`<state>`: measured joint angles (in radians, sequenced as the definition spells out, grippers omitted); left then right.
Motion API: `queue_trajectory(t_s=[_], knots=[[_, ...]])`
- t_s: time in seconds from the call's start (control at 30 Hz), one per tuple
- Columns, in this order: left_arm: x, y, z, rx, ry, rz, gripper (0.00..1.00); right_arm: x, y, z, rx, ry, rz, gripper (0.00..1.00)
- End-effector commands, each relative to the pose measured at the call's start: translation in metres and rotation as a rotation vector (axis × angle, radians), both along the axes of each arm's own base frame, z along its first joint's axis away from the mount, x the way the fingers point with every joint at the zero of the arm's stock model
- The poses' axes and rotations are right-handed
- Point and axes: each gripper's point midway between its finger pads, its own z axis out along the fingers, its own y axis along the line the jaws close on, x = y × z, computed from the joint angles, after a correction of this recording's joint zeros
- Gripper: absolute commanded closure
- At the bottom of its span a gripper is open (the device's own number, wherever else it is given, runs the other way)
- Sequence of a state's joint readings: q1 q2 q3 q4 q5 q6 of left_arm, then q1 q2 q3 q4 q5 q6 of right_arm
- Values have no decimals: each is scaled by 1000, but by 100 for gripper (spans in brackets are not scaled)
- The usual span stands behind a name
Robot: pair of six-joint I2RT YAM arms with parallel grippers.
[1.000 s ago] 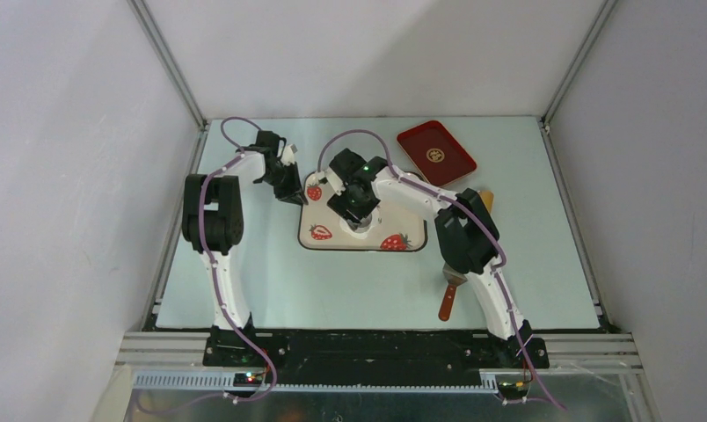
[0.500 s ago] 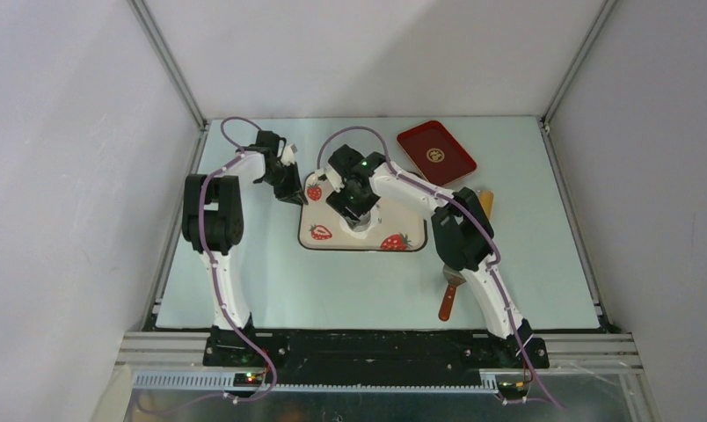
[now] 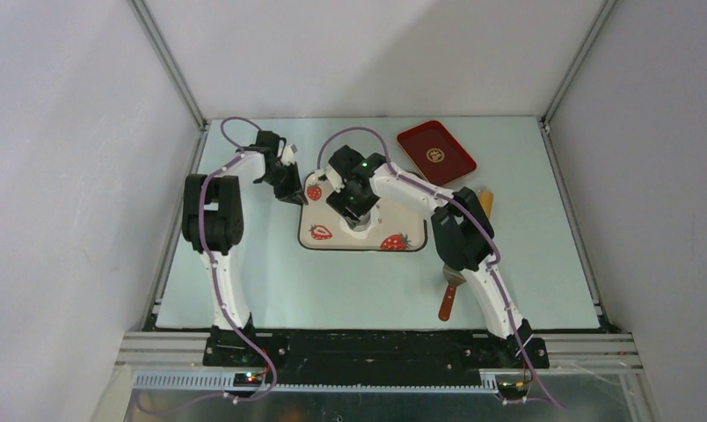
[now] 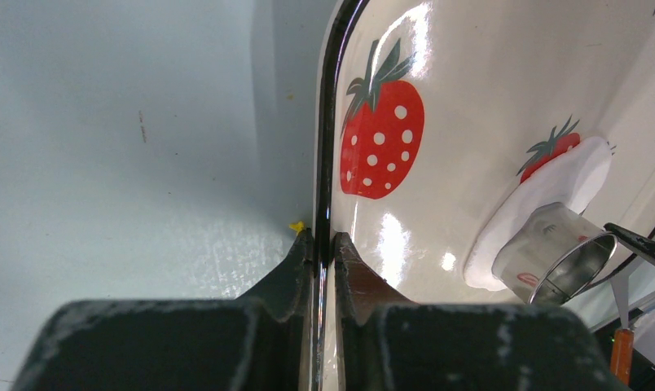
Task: Roll out the dumpling wrappers from the dough
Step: Press the dumpling wrapper on the work surface.
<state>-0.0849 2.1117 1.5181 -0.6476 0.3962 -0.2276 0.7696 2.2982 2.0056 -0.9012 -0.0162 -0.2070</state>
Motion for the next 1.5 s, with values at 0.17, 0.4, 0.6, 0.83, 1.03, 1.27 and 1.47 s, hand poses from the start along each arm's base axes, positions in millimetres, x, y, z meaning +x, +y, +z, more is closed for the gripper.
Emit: queue_trajectory(t_s=[0.17,0.4,0.6,0.83,1.03,1.27,1.47], knots=[[-2,11,-7,75,-7,1,100,13,-6,-24,-29,-112,-8,89],[-2,12,-6,76,-7,1,100,2,-7,-33,-10,-53,-23,91],[-2,12,-6,78,-9,1,100,-1,-9,-44,-33,-3,-73,92],[-2,12,-6,77,-7,3,100,4,-18,-51,-65,25,-195,94],[-2,12,-6,77,-8,4,100,3,-19,-57,-75,40,-232,94],[-3,12,-6,77,-7,1,100,-10,-17,-65,-66,86,-150,94],[-2,12,-6,77,-8,1,100,-12,-15,-66,-72,61,-66,94]])
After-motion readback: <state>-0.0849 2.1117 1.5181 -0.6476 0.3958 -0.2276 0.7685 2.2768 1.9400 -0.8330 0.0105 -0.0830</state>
